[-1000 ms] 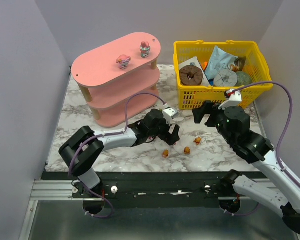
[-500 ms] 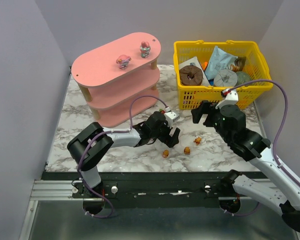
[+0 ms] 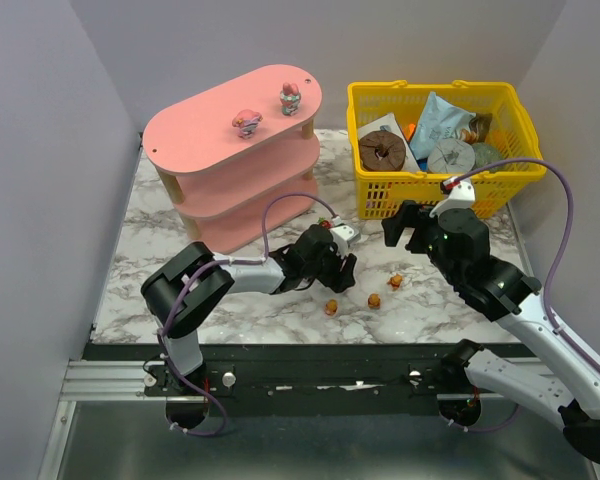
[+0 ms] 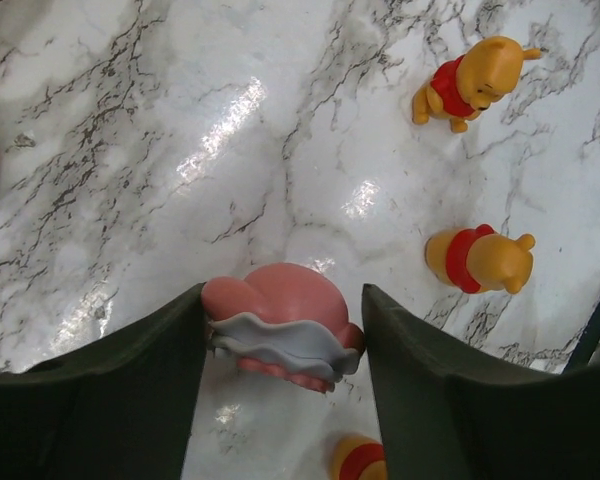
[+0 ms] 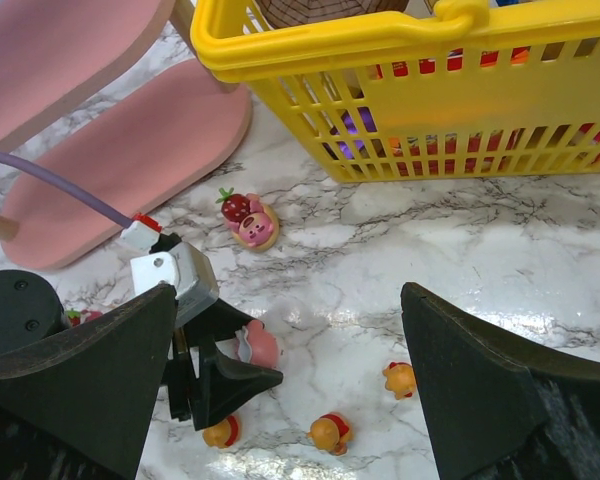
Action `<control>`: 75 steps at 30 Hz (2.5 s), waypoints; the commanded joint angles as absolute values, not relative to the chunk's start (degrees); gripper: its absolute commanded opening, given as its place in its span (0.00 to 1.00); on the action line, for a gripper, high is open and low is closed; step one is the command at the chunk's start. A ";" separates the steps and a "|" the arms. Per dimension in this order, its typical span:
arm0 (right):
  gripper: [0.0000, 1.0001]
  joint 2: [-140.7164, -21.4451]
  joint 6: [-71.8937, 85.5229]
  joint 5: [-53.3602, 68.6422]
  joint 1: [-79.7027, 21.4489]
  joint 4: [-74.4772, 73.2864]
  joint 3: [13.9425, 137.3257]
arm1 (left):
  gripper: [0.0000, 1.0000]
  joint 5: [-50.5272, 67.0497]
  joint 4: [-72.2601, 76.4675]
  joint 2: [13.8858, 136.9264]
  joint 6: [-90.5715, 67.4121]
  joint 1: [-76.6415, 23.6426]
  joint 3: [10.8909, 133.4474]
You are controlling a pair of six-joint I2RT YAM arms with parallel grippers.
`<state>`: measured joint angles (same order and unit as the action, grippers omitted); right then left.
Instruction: Place and organize the plastic toys onto the shelf
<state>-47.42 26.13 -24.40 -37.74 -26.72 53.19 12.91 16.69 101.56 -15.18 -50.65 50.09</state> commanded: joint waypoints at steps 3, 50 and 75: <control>1.00 -47.20 27.07 -26.10 -37.18 -28.12 52.38 | 0.49 11.87 16.96 100.81 -15.73 -50.80 51.24; 1.00 -51.24 27.25 -23.99 -36.30 -24.79 52.91 | 0.00 -51.51 -53.97 69.87 -44.65 -35.61 98.34; 1.00 -51.86 26.89 -22.85 -35.95 -24.17 52.47 | 0.16 -39.03 -48.69 74.71 -46.58 -20.66 98.00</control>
<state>-52.07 26.98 -23.35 -36.25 -25.34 53.17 -44.01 -49.91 75.18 -46.13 -22.33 99.48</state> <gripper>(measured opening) 0.997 0.624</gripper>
